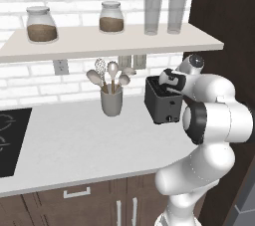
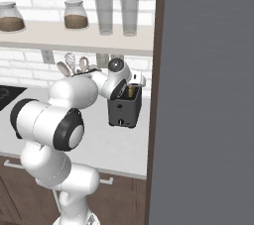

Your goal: Start the toaster. Once the lever pops up, take the bread to the plate on the dining counter.

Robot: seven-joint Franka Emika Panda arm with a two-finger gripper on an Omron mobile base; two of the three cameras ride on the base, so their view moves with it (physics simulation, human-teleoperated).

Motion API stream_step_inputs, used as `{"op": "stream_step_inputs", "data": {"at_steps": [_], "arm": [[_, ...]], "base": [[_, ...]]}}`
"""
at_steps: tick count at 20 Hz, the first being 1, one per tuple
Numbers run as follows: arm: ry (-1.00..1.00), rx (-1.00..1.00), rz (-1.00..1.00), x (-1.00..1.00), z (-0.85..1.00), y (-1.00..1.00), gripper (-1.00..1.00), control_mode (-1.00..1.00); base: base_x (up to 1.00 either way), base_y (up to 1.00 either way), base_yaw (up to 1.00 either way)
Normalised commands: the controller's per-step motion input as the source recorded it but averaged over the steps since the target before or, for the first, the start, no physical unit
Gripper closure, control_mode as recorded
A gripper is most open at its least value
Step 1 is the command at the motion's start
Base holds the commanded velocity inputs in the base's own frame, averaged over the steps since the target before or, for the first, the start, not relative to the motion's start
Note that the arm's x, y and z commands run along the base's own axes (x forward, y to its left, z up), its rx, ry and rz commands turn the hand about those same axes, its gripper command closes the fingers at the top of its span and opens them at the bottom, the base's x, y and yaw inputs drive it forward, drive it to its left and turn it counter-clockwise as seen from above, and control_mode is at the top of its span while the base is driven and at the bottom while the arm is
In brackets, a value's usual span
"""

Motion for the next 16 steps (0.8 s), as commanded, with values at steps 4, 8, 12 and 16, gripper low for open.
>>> {"op": "stream_step_inputs", "data": {"at_steps": [4, 8, 12, 16], "arm": [[0.00, 0.00, 0.00, 0.00, 0.00, 0.00, -1.00, -1.00], [0.00, 0.00, 0.00, 0.00, 0.00, 0.00, -1.00, -1.00], [0.00, 0.00, 0.00, 0.00, 0.00, 0.00, -1.00, -1.00], [0.00, 0.00, 0.00, 0.01, 0.00, 0.00, -1.00, -1.00]], "base": [[0.00, 0.00, 0.00], [0.00, 0.00, 0.00], [0.00, 0.00, 0.00], [0.00, 0.00, 0.00]]}}
